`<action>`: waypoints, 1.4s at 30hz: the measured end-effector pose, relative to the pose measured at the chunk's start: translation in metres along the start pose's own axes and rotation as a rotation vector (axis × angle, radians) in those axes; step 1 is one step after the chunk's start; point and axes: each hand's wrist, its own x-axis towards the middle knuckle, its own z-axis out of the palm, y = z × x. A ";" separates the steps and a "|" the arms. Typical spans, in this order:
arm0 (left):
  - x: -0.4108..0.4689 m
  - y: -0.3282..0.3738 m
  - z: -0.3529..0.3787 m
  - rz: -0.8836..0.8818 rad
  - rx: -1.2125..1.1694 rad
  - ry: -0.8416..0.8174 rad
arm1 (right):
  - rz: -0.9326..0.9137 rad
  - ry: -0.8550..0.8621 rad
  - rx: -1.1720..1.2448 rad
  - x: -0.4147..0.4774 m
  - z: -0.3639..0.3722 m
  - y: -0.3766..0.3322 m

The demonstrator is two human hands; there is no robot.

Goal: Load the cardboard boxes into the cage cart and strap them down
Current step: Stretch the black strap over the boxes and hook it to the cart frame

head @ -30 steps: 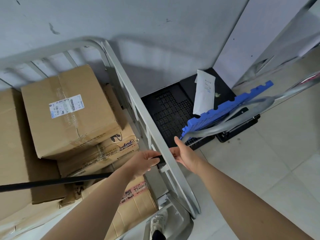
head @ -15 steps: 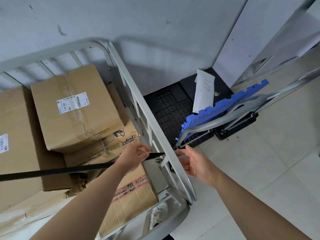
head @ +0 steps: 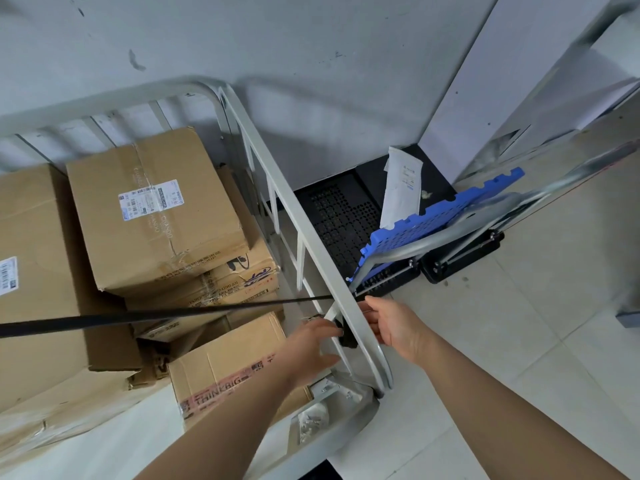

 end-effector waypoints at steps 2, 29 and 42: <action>0.004 0.006 0.006 -0.004 -0.084 -0.116 | -0.059 0.014 -0.074 0.000 0.000 0.003; -0.184 -0.070 -0.152 -0.211 -0.369 0.017 | -0.447 0.075 -1.061 -0.059 0.142 -0.039; -0.187 -0.082 -0.143 -0.203 -0.317 0.002 | -0.362 0.120 -1.206 -0.078 0.161 -0.003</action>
